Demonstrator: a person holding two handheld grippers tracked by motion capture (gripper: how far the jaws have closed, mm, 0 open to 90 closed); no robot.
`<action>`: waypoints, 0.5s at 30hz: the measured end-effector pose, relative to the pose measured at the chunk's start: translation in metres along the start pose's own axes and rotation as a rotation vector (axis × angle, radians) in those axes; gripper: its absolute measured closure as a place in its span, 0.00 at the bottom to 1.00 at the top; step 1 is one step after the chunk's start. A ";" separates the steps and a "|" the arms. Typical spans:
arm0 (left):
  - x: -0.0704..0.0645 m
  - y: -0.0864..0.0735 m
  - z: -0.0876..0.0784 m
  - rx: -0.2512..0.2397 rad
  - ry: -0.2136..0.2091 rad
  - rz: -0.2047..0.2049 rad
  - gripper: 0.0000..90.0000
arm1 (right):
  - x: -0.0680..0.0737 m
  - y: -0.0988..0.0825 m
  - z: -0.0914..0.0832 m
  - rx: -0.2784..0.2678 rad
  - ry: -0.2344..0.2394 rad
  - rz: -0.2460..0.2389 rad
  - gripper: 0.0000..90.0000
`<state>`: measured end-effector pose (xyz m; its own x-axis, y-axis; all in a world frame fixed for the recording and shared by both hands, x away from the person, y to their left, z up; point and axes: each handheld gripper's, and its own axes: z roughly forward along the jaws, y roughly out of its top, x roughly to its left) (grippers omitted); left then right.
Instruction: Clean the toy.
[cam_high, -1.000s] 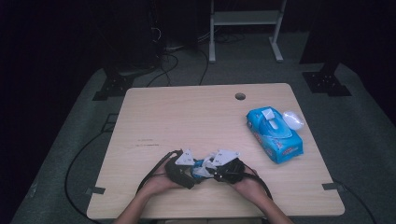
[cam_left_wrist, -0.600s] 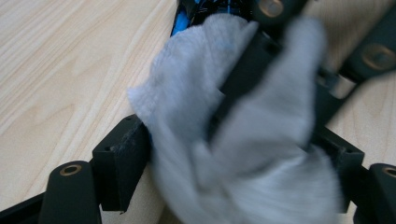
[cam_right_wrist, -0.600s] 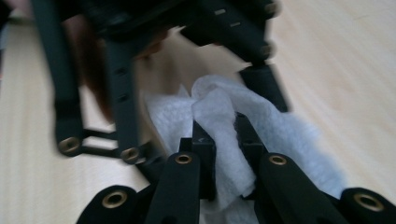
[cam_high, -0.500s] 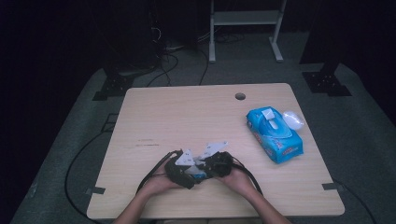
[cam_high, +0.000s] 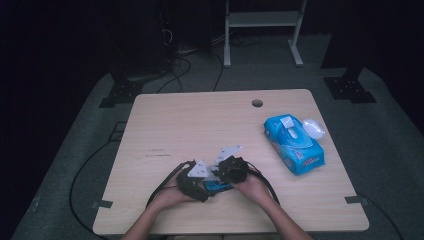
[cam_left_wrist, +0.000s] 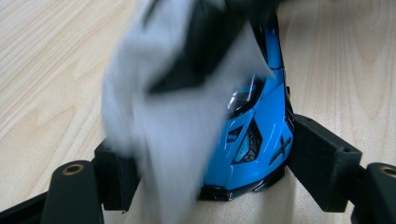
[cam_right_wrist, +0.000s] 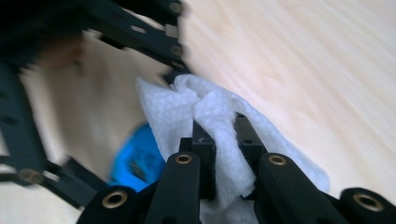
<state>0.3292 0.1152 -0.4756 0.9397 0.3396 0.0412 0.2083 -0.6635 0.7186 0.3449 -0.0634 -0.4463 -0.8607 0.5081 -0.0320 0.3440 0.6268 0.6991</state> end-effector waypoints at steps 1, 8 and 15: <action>0.000 0.000 0.000 0.000 0.001 0.000 0.28 | -0.003 -0.001 -0.001 -0.003 -0.006 0.018 0.91; 0.000 0.000 -0.001 0.002 -0.001 -0.005 0.28 | 0.010 0.002 0.007 -0.011 0.061 -0.001 0.91; 0.000 0.000 0.000 0.002 0.002 0.002 0.28 | -0.025 -0.016 -0.017 -0.021 -0.016 0.096 0.91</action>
<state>0.3295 0.1152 -0.4756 0.9397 0.3392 0.0443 0.2064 -0.6654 0.7174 0.3547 -0.0965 -0.4449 -0.8180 0.5747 0.0248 0.4169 0.5626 0.7140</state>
